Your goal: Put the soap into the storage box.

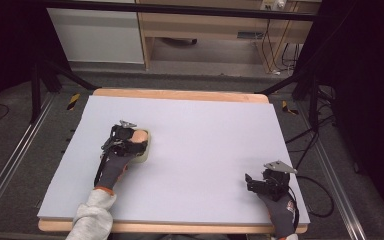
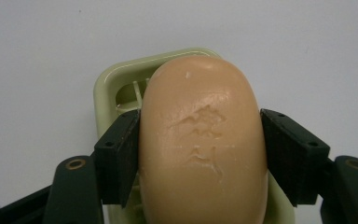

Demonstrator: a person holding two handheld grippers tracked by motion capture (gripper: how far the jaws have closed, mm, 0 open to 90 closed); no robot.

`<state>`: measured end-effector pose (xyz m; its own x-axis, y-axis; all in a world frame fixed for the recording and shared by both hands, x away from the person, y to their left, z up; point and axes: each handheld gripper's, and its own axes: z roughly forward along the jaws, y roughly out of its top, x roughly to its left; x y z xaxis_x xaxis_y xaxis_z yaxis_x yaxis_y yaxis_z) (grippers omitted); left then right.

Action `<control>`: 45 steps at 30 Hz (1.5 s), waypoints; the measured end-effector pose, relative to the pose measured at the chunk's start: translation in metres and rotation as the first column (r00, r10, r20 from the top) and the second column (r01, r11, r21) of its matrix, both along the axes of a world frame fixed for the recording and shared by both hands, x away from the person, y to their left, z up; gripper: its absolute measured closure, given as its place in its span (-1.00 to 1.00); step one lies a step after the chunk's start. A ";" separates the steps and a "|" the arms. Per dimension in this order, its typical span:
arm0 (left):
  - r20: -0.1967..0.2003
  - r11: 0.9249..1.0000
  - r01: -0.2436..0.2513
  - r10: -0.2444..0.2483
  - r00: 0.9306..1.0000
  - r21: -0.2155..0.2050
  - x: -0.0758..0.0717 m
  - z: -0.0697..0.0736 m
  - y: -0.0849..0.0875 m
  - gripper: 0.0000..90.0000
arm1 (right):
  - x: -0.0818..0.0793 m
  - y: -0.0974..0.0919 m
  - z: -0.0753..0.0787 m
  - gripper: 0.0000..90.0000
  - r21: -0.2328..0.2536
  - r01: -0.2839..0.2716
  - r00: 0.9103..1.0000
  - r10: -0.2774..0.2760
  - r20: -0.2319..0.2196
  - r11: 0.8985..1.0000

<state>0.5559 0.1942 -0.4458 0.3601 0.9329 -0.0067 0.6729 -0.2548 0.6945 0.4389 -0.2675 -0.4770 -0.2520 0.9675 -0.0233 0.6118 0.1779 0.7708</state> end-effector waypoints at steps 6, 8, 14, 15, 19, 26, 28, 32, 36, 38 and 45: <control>-0.011 1.000 -0.015 0.016 1.000 0.010 0.002 -0.003 0.003 -0.31 | 0.000 0.000 0.000 -0.85 -0.001 -0.002 1.000 0.002 0.001 1.000; -0.010 1.000 -0.016 0.017 1.000 0.012 0.002 -0.003 0.002 -0.31 | 0.000 0.000 0.000 -0.85 0.000 -0.001 1.000 0.001 0.001 1.000; 0.014 1.000 -0.007 0.008 1.000 -0.028 -0.001 0.004 0.005 -0.35 | 0.000 0.000 0.000 -0.85 -0.002 -0.003 1.000 0.003 0.002 1.000; 0.021 0.999 -0.002 0.003 1.000 -0.035 -0.002 0.006 0.005 -0.35 | 0.000 0.000 0.000 -0.85 -0.002 -0.003 1.000 0.003 0.002 1.000; 0.044 0.999 0.002 0.000 0.999 -0.042 -0.006 0.014 0.005 -0.35 | 0.000 0.000 0.000 -0.85 -0.001 -0.002 1.000 0.002 0.002 1.000; 0.076 0.998 0.029 -0.025 0.997 -0.057 -0.016 0.026 0.001 -0.35 | 0.000 0.000 0.001 -0.85 0.003 0.005 1.000 -0.005 0.002 1.000; 0.091 0.997 0.036 -0.030 0.995 -0.065 -0.019 0.029 -0.001 -0.35 | -0.001 -0.001 0.001 -0.85 0.004 0.007 1.000 -0.007 0.001 1.000; 0.113 0.997 0.056 -0.048 0.992 -0.061 -0.026 0.033 -0.005 -0.35 | -0.001 -0.001 0.001 -0.85 0.000 0.009 1.000 -0.009 0.006 1.000; 0.137 0.996 0.073 -0.065 0.988 -0.052 -0.034 0.036 -0.007 -0.35 | -0.001 -0.002 0.001 -0.85 0.004 0.015 1.000 -0.015 0.005 1.000; 0.142 0.996 0.078 -0.070 0.987 -0.048 -0.039 0.036 -0.006 -0.35 | -0.001 -0.003 0.000 -0.86 0.003 0.016 1.000 -0.016 0.009 1.000; 0.161 0.996 0.088 -0.083 0.983 -0.019 -0.055 0.035 0.002 -0.35 | -0.001 -0.003 0.001 -0.86 0.003 0.022 1.000 -0.022 0.009 1.000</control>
